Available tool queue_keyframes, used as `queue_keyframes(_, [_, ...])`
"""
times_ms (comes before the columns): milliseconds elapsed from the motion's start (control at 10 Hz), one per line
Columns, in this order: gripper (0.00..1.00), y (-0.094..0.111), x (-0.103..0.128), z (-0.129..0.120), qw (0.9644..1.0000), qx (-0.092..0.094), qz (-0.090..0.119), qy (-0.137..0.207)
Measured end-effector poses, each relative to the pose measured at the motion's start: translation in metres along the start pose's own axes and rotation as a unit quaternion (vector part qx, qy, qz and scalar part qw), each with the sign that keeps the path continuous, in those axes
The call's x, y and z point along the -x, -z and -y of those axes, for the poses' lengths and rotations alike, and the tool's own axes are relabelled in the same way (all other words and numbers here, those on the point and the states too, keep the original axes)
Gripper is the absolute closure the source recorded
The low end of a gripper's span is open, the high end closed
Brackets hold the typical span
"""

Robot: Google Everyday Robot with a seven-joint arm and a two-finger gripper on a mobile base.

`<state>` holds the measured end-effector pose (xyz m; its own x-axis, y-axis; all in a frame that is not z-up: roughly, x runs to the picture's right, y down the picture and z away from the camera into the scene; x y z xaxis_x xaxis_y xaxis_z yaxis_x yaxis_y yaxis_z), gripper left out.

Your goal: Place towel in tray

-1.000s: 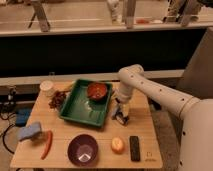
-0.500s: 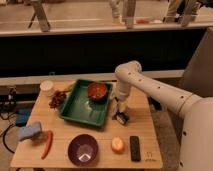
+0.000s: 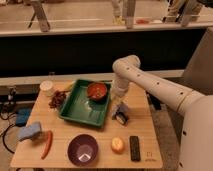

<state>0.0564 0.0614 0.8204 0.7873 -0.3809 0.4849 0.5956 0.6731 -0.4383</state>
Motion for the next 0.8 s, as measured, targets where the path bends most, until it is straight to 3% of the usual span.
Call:
queue_keyframes(200, [0.69,-0.001,0.0,0.0,1.0,0.004,0.009,-0.001])
queue_keyframes(600, [0.3,-0.018,0.0,-0.014,0.9991,0.031,0.026,-0.01])
queue_keyframes(800, [0.2,-0.024,0.004,-0.02,0.9987,0.039,0.028,-0.016])
